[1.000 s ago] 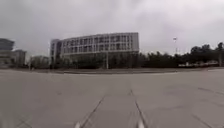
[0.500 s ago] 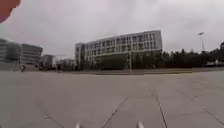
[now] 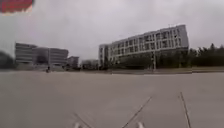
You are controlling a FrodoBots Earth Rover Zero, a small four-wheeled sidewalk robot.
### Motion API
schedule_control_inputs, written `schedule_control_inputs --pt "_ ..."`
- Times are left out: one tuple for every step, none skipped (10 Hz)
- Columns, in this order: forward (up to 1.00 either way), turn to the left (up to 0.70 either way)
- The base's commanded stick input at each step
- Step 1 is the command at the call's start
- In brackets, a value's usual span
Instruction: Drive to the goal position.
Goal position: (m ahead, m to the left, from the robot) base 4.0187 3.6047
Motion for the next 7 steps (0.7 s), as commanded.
schedule_control_inputs --pt "0.0 0.84" --pt "0.0 0.8" --pt "0.0 0.76" --pt "0.0 0.58" --pt "0.0 0.54" --pt "0.0 0.54" --pt "0.0 0.49"
